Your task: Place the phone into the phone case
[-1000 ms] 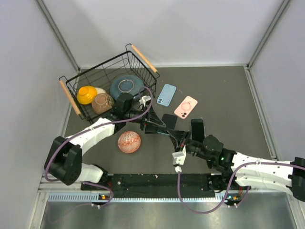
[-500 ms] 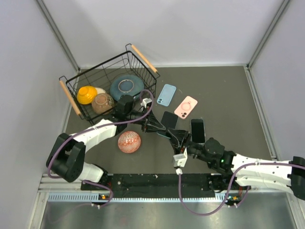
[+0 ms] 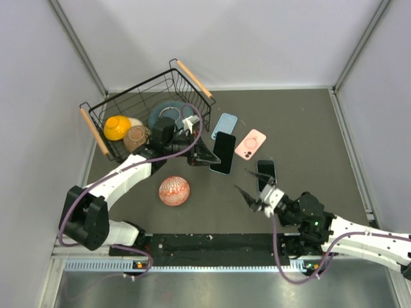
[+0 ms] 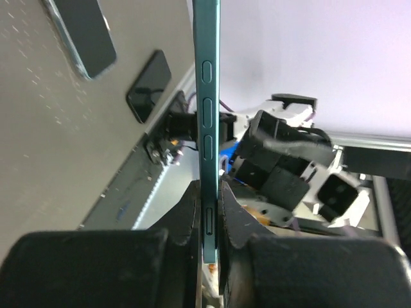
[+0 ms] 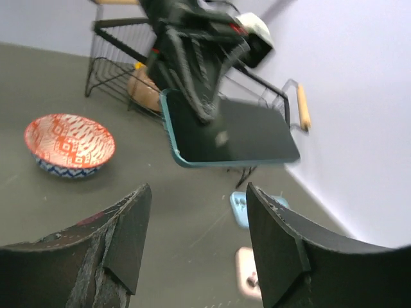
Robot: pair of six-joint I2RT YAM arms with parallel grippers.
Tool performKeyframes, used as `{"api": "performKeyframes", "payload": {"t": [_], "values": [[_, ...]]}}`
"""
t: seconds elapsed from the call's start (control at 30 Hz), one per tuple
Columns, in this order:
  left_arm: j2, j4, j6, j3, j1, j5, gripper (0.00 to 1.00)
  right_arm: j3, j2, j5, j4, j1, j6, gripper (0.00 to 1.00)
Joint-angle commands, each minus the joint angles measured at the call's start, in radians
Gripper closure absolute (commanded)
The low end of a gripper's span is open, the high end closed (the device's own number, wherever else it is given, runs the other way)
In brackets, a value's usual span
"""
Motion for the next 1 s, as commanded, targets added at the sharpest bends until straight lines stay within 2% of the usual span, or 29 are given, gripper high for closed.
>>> {"api": "performKeyframes", "payload": {"t": [0.0, 0.07, 0.1, 0.13, 0.2, 0.23, 0.3, 0.43, 0.47, 0.53, 0.63, 0.67, 0.77, 0.8, 0.97], "values": [[-0.057, -0.112, 0.228, 0.090, 0.025, -0.085, 1.00, 0.188, -0.009, 0.483, -0.237, 0.001, 0.520, 0.39], [-0.079, -0.203, 0.317, 0.106, 0.026, -0.149, 1.00, 0.299, 0.076, 0.566, -0.424, -0.080, 0.649, 0.39], [-0.090, -0.234, 0.379, 0.110, 0.026, -0.172, 1.00, 0.404, 0.108, 0.554, -0.599, -0.137, 0.768, 0.38], [-0.104, -0.255, 0.406, 0.110, 0.026, -0.193, 1.00, 0.452, 0.185, 0.528, -0.673, -0.256, 0.830, 0.38], [-0.152, -0.318, 0.481, 0.111, 0.028, -0.272, 1.00, 0.560, 0.256, 0.413, -0.817, -0.392, 0.975, 0.38], [-0.168, -0.342, 0.504, 0.111, 0.028, -0.304, 1.00, 0.583, 0.285, 0.384, -0.836, -0.485, 1.016, 0.34], [-0.218, -0.404, 0.567, 0.117, 0.028, -0.377, 1.00, 0.628, 0.375, 0.341, -0.836, -0.536, 1.085, 0.30], [-0.293, -0.470, 0.657, 0.116, 0.028, -0.474, 1.00, 0.767, 0.601, 0.258, -0.898, -0.617, 1.098, 0.29], [-0.322, -0.476, 0.670, 0.105, 0.028, -0.488, 1.00, 0.837, 0.654, 0.216, -0.911, -0.668, 1.093, 0.28], [-0.351, -0.479, 0.690, 0.091, 0.028, -0.509, 1.00, 0.900, 0.806, 0.019, -0.920, -0.719, 1.024, 0.25], [-0.405, -0.464, 0.693, 0.044, 0.026, -0.531, 1.00, 1.034, 0.990, -0.086, -1.000, -0.814, 1.025, 0.20], [-0.428, -0.464, 0.694, 0.019, 0.026, -0.537, 1.00, 1.098, 1.035, -0.082, -1.068, -0.829, 1.051, 0.20], [-0.463, -0.449, 0.693, -0.007, 0.026, -0.537, 1.00, 1.152, 1.136, -0.037, -1.074, -0.845, 1.178, 0.19], [-0.469, -0.447, 0.693, -0.007, 0.026, -0.533, 1.00, 1.160, 1.155, -0.036, -1.066, -0.840, 1.202, 0.02], [-0.520, -0.432, 0.687, -0.019, 0.025, -0.530, 1.00, 1.287, 1.330, -0.028, -1.055, -0.805, 1.248, 0.01]]}}
